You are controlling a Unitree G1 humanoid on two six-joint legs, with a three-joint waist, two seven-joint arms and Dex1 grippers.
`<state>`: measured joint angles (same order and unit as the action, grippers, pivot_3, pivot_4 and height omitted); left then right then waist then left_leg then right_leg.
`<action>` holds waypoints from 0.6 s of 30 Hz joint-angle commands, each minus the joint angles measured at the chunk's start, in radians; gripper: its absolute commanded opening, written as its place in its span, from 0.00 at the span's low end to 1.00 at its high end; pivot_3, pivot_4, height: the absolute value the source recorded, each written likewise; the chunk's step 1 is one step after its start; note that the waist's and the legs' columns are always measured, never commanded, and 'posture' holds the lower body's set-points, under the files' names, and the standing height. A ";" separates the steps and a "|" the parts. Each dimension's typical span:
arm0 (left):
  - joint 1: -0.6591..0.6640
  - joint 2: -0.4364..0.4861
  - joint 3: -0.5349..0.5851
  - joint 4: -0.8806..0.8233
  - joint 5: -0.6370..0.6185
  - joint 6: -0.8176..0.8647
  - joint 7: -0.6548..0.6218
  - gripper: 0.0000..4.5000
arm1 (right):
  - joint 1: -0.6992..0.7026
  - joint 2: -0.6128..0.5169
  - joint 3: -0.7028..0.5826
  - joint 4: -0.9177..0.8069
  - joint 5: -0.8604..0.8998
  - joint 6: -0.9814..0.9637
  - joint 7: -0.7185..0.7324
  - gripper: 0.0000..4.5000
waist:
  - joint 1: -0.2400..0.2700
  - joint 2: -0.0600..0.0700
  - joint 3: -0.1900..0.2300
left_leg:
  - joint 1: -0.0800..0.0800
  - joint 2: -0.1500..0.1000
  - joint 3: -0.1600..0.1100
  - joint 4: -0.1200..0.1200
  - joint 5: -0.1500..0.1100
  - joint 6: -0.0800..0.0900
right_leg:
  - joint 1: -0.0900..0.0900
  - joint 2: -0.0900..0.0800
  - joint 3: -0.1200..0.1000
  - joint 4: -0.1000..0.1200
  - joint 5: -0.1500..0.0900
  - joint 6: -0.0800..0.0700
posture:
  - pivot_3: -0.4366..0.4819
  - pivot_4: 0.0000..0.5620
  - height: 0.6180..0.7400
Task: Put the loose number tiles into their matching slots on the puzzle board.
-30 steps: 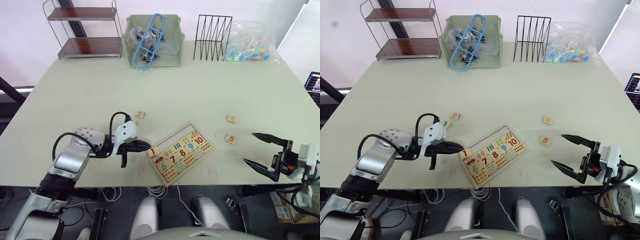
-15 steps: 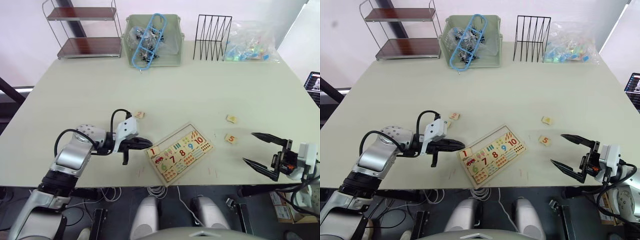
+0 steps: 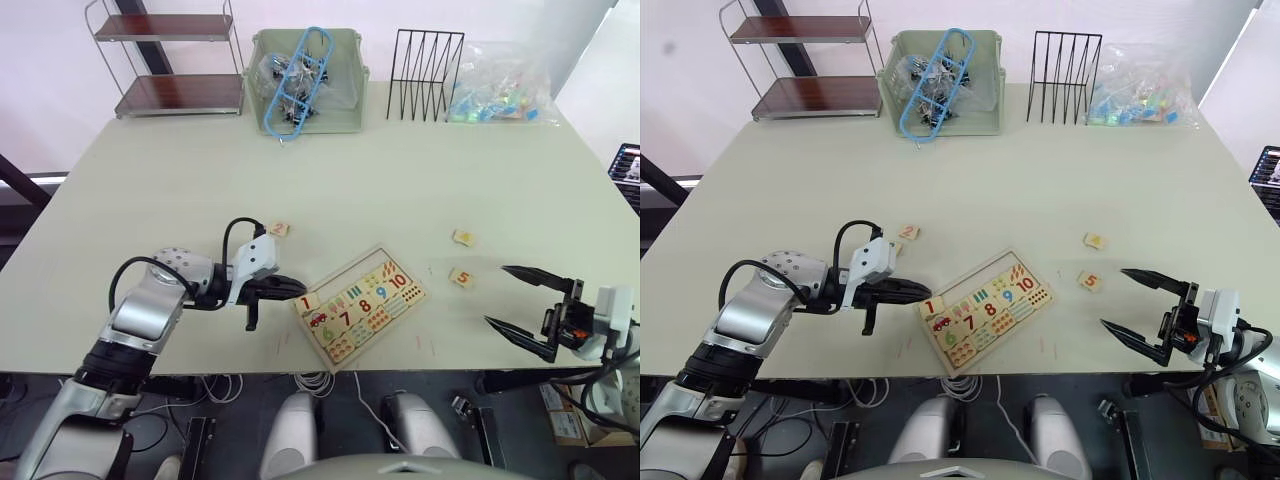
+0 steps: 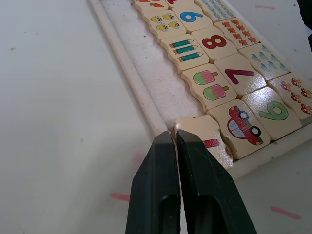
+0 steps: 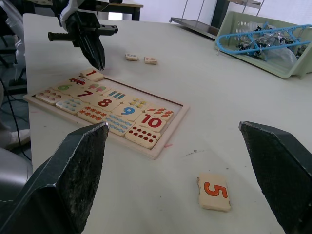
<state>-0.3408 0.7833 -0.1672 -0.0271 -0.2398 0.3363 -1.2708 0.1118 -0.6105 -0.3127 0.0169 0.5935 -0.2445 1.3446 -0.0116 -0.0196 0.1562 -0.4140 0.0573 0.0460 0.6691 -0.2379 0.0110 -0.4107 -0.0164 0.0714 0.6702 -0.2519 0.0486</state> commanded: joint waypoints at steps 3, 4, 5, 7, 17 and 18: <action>0.024 0.019 0.028 -0.021 -0.007 -0.030 0.002 0.03 | -0.006 -0.002 -0.012 -0.013 0.013 -0.012 -0.002 1.00 | 0.000 0.000 0.000 | 0.000 0.000 0.000 0.000 0.000 0.000 | 0.000 0.000 0.000 0.000 0.000 0.000 | 0.48 0.27 1.00; 0.026 0.020 0.028 -0.019 -0.006 -0.035 0.002 0.03 | -0.006 -0.002 -0.012 -0.012 0.013 -0.013 -0.001 1.00 | 0.000 0.000 0.000 | 0.000 0.000 0.000 0.000 0.000 0.000 | 0.000 0.000 0.000 0.000 0.000 0.000 | 0.48 0.27 1.00; 0.027 0.020 0.028 -0.015 -0.005 -0.039 0.004 0.03 | -0.006 -0.002 -0.012 -0.012 0.013 -0.012 -0.001 1.00 | 0.000 0.000 0.000 | 0.000 0.000 0.000 0.000 0.000 0.000 | 0.000 0.000 0.000 0.000 0.000 0.000 | 0.48 0.27 1.00; 0.026 0.019 0.026 -0.008 -0.003 -0.045 0.006 0.03 | -0.006 -0.001 -0.011 -0.012 0.013 -0.012 0.000 1.00 | 0.000 0.000 0.000 | 0.000 0.000 0.000 0.000 0.000 0.000 | 0.000 0.000 0.000 0.000 0.000 -0.001 | 0.48 0.27 1.00; 0.008 0.010 0.014 0.005 -0.003 -0.044 0.010 0.03 | -0.009 -0.002 -0.012 -0.005 0.013 -0.016 0.004 1.00 | 0.000 0.000 0.000 | 0.000 0.000 0.000 0.000 0.000 0.000 | 0.000 0.000 0.000 0.000 0.000 0.000 | 0.48 0.27 1.00; 0.007 0.010 0.016 0.006 -0.003 -0.043 0.011 0.03 | -0.009 -0.002 -0.013 -0.004 0.014 -0.016 0.004 1.00 | 0.000 0.000 0.000 | 0.000 0.000 0.000 0.000 0.000 0.000 | 0.000 0.000 0.000 0.000 0.000 0.000 | 0.48 0.27 1.00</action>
<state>-0.3143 0.7919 -0.1656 -0.0093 -0.2373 0.2989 -1.2618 0.1109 -0.6105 -0.3128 0.0190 0.5935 -0.2449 1.3459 -0.0115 -0.0196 0.1562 -0.4140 0.0574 0.0461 0.6691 -0.2379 0.0110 -0.4107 -0.0164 0.0714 0.6702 -0.2521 0.0483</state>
